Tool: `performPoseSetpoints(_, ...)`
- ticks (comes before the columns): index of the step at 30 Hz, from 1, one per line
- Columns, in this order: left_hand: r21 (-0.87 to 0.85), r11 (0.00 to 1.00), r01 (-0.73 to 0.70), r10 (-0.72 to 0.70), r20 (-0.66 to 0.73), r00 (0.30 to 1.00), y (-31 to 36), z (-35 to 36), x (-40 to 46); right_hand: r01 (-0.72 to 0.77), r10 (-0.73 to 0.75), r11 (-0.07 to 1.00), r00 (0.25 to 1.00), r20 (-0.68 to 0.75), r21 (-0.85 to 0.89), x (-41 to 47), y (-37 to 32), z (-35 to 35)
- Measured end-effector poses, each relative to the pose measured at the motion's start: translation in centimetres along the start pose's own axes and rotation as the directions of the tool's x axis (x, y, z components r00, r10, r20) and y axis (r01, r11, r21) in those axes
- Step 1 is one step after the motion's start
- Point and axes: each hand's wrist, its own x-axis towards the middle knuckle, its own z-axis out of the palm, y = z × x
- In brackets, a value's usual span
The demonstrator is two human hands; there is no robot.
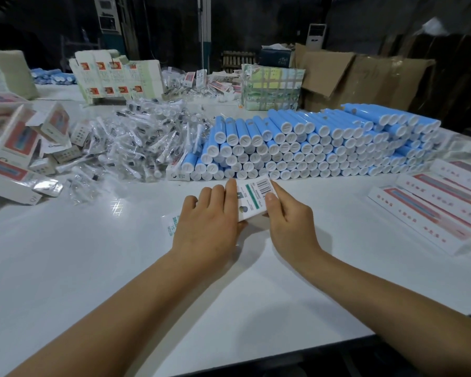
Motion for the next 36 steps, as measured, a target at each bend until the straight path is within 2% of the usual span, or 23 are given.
performPoseSetpoints(4,0.016,1.000,-0.010,0.010,-0.014,1.000,-0.1,0.0,0.1,0.026,-0.026,0.999,1.000,-0.002,-0.036,0.0,-0.2,0.0)
performPoseSetpoints(7,-0.037,0.999,0.023,-0.023,0.000,1.000,0.2,-0.1,0.2,-0.073,0.071,0.994,0.997,0.031,0.086,0.3,-0.6,-0.2)
performPoseSetpoints(9,-0.143,0.988,0.061,-0.060,0.011,0.998,0.4,-0.4,0.6,-0.163,0.156,0.953,0.987,0.049,0.255,0.6,-1.0,-0.3)
performPoseSetpoints(11,-0.398,0.913,0.086,-0.089,0.011,0.996,0.2,-0.7,1.2,-0.143,0.149,0.941,0.989,0.005,0.307,0.8,-1.1,-0.5)
performPoseSetpoints(12,-0.585,0.807,0.074,-0.089,0.003,0.996,0.1,-1.0,1.4,-0.125,0.137,0.943,0.990,-0.017,0.310,0.8,-1.1,-0.6)
performPoseSetpoints(13,-0.760,0.648,0.049,-0.088,-0.011,0.996,-0.2,-1.3,1.6,-0.117,0.133,0.942,0.991,-0.030,0.313,0.9,-1.1,-0.7)
performPoseSetpoints(14,-0.890,0.453,0.041,-0.106,-0.008,0.994,-0.3,-1.6,1.7,-0.118,0.136,0.940,0.990,-0.036,0.319,0.8,-1.0,-0.7)
performPoseSetpoints(15,-0.969,0.234,0.086,-0.153,0.051,0.987,-0.3,-2.0,1.6,-0.120,0.139,0.940,0.990,-0.036,0.318,0.8,-0.8,-0.6)
performPoseSetpoints(16,-0.984,-0.026,0.174,-0.194,0.176,0.965,-0.3,-2.4,1.5,-0.119,0.134,0.944,0.991,-0.029,0.306,0.8,-0.7,-0.6)
performPoseSetpoints(17,-0.913,-0.314,0.260,-0.194,0.330,0.924,-0.4,-2.6,1.6,-0.110,0.118,0.952,0.993,-0.011,0.285,0.7,-0.6,-0.4)
performPoseSetpoints(18,-0.762,-0.568,0.311,-0.142,0.463,0.875,-0.7,-2.6,1.7,-0.096,0.093,0.962,0.995,0.023,0.257,0.6,-0.6,-0.3)
performPoseSetpoints(19,-0.586,-0.747,0.314,-0.068,0.537,0.841,-1.0,-2.5,1.7,-0.081,0.066,0.971,0.995,0.075,0.224,0.4,-0.7,-0.1)
performPoseSetpoints(20,-0.429,-0.853,0.297,-0.003,0.574,0.819,-1.5,-2.4,1.7,-0.066,0.040,0.981,0.990,0.138,0.185,0.2,-0.8,0.2)
performPoseSetpoints(21,-0.309,-0.915,0.260,0.031,0.588,0.808,-1.7,-2.3,1.5,-0.048,0.017,0.989,0.978,0.209,0.140,0.0,-1.0,0.4)
performPoseSetpoints(22,-0.240,-0.946,0.218,0.033,0.598,0.801,-1.9,-2.2,1.2,-0.033,0.003,0.994,0.961,0.277,0.101,-0.3,-1.1,0.6)
performPoseSetpoints(24,-0.222,-0.963,0.152,-0.017,0.614,0.789,-2.1,-1.9,1.0,-0.015,0.004,1.000,0.926,0.377,0.026,-0.6,-1.3,1.1)
performPoseSetpoints(26,-0.246,-0.960,0.131,-0.051,0.617,0.785,-2.1,-1.7,0.9,0.109,-0.042,0.982,0.922,0.386,-0.153,-0.7,-1.2,1.5)
performPoseSetpoints(28,-0.261,-0.957,0.129,-0.067,0.630,0.774,-1.9,-1.8,1.0,0.181,-0.072,0.950,0.921,0.384,-0.255,-0.5,-1.0,1.7)
performPoseSetpoints(32,-0.296,-0.949,0.106,-0.117,0.645,0.755,-1.6,-1.0,1.1,0.195,-0.081,0.940,0.925,0.371,-0.281,-0.5,-0.7,1.9)
performPoseSetpoints(36,-0.445,-0.878,0.176,-0.109,0.544,0.832,-2.6,2.1,0.9,0.166,-0.059,0.944,0.936,0.348,-0.287,0.1,-1.1,1.2)
